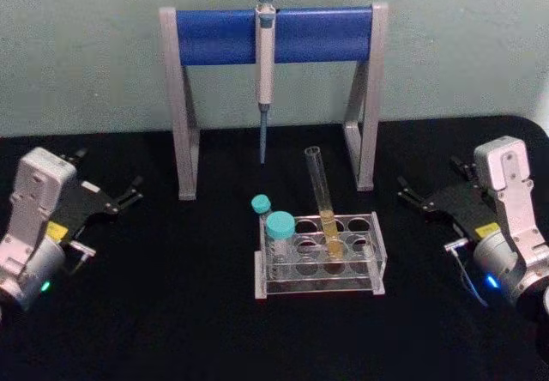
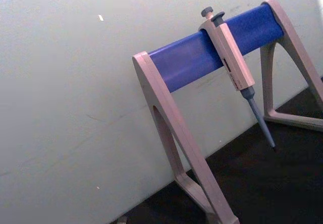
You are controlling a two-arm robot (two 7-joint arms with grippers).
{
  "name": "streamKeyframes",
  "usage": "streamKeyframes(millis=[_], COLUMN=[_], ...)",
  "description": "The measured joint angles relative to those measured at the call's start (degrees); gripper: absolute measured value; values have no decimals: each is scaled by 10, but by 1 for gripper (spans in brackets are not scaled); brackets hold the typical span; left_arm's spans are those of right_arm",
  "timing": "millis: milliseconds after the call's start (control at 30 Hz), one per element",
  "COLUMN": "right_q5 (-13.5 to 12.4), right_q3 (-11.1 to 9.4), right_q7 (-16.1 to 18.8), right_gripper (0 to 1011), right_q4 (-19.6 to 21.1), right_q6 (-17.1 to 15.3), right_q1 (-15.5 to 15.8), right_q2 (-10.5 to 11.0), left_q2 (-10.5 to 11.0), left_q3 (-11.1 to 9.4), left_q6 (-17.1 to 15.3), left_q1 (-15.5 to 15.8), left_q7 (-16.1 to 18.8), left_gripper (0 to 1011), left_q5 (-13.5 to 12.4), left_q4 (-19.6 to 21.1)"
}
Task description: Pick up the test tube from the test tube rack, shake it, then place it back into the test tube rack.
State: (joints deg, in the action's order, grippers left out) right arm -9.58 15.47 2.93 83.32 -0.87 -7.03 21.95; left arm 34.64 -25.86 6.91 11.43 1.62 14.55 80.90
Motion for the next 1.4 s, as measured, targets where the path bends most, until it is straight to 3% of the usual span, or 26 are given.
streamKeyframes(millis=[1400], right_q5=[0], right_q3=[0], right_q7=[0], right_gripper=[1000], right_q4=[0], right_q6=[0], right_q1=[0], right_q2=[0], left_q2=[0], left_q3=[0], left_q6=[0], left_q1=[0], left_q7=[0], left_gripper=[1001], left_q5=[0], left_q4=[0])
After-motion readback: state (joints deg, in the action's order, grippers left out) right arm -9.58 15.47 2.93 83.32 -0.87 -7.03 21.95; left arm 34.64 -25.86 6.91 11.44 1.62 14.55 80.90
